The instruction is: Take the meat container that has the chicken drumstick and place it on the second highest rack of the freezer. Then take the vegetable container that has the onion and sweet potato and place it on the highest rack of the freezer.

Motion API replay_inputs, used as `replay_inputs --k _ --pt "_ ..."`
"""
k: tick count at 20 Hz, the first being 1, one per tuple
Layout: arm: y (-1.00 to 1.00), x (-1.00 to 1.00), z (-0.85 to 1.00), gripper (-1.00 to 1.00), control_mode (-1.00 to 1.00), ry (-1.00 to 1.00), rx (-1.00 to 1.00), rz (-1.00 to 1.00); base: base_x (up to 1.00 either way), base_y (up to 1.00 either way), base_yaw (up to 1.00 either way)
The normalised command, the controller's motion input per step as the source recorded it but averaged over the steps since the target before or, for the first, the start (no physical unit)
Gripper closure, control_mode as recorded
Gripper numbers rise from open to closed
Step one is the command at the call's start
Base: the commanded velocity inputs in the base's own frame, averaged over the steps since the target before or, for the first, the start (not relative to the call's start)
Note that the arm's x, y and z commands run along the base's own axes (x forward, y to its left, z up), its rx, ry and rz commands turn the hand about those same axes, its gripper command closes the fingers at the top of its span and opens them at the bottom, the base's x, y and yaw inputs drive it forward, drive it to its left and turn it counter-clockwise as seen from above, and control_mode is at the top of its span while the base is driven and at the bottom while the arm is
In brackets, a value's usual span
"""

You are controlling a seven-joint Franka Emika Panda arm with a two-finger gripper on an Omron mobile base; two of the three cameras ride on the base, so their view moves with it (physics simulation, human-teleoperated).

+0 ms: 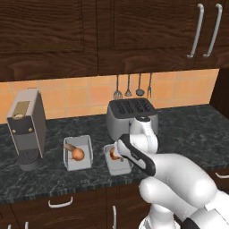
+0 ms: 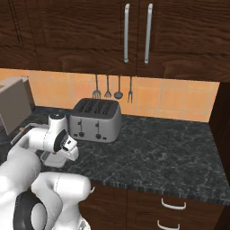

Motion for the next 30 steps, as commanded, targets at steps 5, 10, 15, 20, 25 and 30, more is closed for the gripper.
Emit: replay_inputs --k 5,10,15,20,25,30 --pt "-0.14 -0.1 -0.53 -1.0 -1.0 -0.02 0.01 0.05 0.0 0.0 0.0" --pt "-0.03 0.0 -0.64 -1.0 -1.0 0.0 0.0 0.04 0.0 0.0 0.0" --pt "0.0 0.0 -0.59 -1.0 -1.0 0.0 0.0 0.04 0.0 0.0 0.0" --pt "-0.24 0.02 -0.37 -1.0 -1.0 -0.02 0.05 0.0 0.0 0.0 0.0" --pt "-0.16 -0.11 -0.58 1.0 -1.0 -0.08 0.03 0.0 0.0 0.0 0.0" --pt "0.0 -0.09 -0.34 1.0 -1.0 -0.04 0.0 0.0 0.0 0.0 0.0"
